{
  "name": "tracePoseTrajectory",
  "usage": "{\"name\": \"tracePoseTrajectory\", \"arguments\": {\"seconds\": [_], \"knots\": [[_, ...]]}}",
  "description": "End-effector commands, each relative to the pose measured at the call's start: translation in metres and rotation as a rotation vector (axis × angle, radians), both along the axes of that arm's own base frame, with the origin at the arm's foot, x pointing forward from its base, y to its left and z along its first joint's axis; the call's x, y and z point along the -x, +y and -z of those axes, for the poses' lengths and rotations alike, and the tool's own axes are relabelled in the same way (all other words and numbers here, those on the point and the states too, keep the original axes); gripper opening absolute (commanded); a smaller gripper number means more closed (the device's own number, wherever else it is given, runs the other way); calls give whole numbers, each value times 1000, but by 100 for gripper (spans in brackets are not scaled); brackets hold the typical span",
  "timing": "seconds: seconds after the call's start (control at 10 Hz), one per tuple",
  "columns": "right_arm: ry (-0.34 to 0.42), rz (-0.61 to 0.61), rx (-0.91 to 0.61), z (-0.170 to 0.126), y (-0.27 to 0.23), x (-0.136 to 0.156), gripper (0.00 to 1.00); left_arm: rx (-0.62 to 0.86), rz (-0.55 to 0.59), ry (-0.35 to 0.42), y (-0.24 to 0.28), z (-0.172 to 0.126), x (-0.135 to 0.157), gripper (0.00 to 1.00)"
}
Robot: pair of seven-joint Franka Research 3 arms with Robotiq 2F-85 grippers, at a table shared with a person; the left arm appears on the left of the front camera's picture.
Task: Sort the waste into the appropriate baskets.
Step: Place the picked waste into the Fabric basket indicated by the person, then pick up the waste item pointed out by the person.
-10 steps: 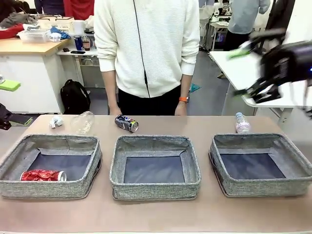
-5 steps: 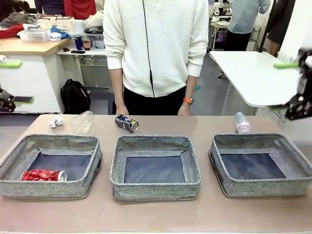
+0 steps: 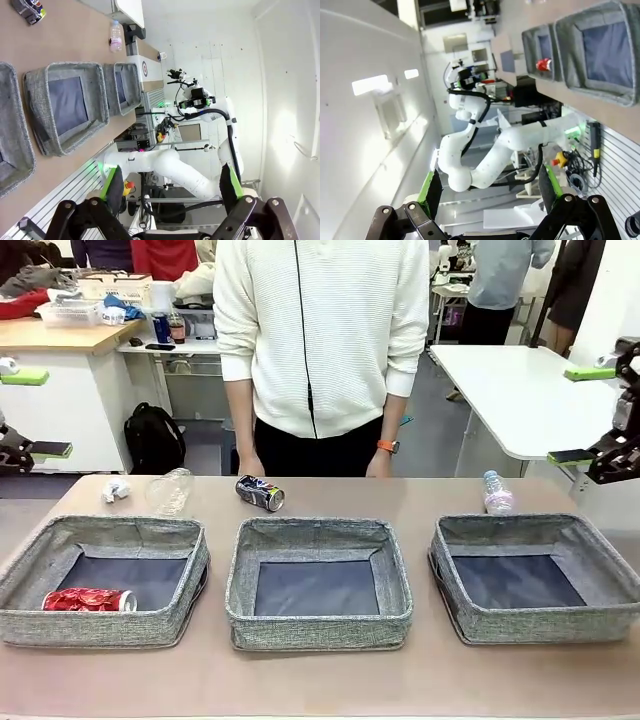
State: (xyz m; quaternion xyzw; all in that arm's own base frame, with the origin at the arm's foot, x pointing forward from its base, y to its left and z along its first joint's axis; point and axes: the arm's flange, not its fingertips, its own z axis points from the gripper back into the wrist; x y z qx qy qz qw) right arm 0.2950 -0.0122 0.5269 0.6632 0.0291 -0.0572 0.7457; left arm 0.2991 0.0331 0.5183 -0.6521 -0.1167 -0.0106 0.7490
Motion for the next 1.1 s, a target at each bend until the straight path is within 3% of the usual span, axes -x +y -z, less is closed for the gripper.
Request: {"name": "tracePoseTrajectory", "arguments": {"seconds": [0.0,1.0], "knots": [[22,2,-14,-5,3,1,100,-1,14,3,0,0,2,100],[22,2,-14,-5,3,1,100,-1,14,3,0,0,2,100]]}}
